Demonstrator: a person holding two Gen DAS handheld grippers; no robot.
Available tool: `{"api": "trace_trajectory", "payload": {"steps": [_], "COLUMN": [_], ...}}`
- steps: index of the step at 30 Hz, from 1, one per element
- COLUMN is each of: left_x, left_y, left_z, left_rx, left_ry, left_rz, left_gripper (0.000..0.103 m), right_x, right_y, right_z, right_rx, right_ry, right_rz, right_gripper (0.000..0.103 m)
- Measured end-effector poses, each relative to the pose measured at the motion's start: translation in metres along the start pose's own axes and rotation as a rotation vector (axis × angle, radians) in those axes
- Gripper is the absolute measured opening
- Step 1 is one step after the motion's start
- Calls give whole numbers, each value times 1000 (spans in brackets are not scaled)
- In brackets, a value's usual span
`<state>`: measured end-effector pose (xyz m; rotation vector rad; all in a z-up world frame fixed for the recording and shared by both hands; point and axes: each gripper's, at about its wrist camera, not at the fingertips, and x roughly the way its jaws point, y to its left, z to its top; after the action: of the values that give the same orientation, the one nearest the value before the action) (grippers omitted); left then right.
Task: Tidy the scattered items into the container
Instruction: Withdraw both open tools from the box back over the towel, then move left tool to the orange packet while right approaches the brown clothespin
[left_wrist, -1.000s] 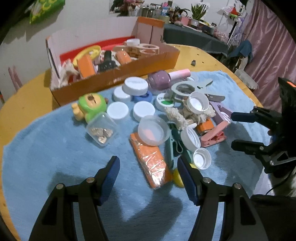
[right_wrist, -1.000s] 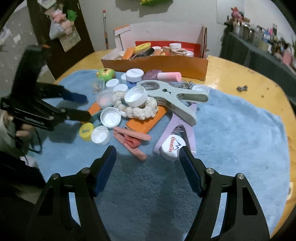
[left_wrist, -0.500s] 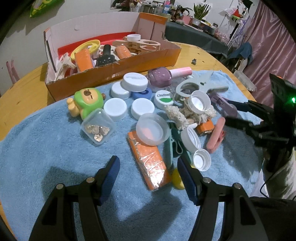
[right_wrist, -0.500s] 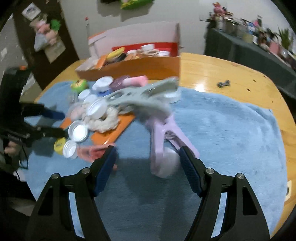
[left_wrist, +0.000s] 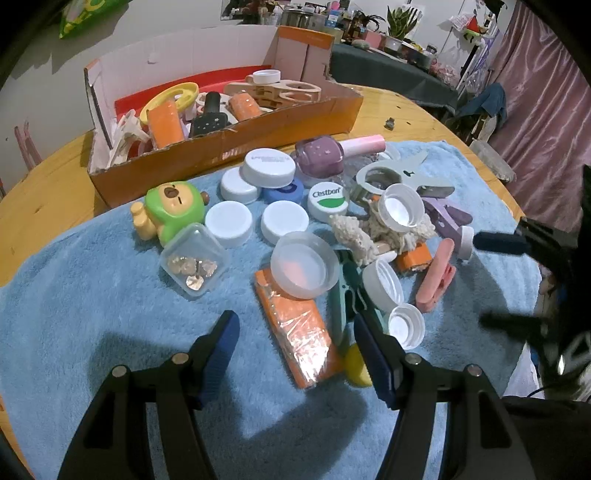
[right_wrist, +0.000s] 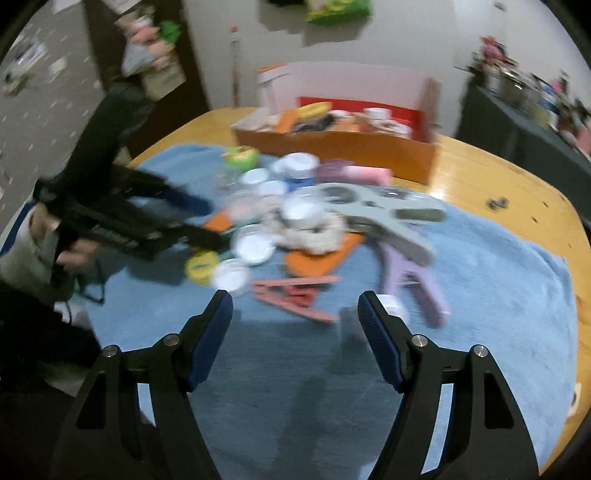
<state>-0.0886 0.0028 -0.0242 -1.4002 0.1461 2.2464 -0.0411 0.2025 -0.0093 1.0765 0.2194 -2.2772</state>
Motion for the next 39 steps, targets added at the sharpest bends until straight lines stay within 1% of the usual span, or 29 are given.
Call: {"api": "trace_trajectory", "payload": {"steps": [3,6,7,9,11,13,16,19,21,22,23,24,26,29,32,33,36,39], "left_x": [1,1,1,0,1,1,1,1,1,1,1,1,1,0,0,1,2,3], "left_y": [-1,-1,-1,0,-1,-1,-1,-2,-2,-3,-3,-3,-3,-5,-11,-12,-19,-21], "left_z": [1,2,2,2,2,2,2,2,1,0,0,0,-1,-3,-5,-5,-7,-8], "left_rx": [2,0,-2,-6,-12,-20,-36,-47,-53,-58,-64,-69,-83,-103,-115,-115,-116,-132], "left_ry": [2,9,10,10,10,10,11,12,11,9,7,5,1,-5,-11,-13,-22,-31], "left_rz": [3,1,-1,0,2,5,11,16,21,22,24,28,28,38,63,72,120,156], "left_gripper": [67,67,67,67,67,67,67,66,66,66,66,66,63,60,58,58,57,50], "right_x": [4,11,15,21,27,31,36,37,38,38,38,38,40,43,40,39,37,35], "right_y": [19,35,42,47,49,47,36,24,18,15,13,12,9,6,5,5,4,4], "right_z": [3,7,8,6,4,5,11,16,19,20,19,21,18,14,13,12,10,7], "right_rx": [-93,-259,-366,-497,-629,-684,-712,-709,-718,-725,-734,-744,-783,-816,-839,-852,-892,-922], "right_ry": [11,52,80,132,192,217,232,239,242,244,249,253,275,291,278,276,271,268], "right_rz": [5,-29,-56,-80,-67,-38,5,52,75,88,101,104,110,124,145,151,163,182], "right_gripper": [69,69,69,69,69,68,68,67,64,64,61,56,48,46,45,43,42,35]}}
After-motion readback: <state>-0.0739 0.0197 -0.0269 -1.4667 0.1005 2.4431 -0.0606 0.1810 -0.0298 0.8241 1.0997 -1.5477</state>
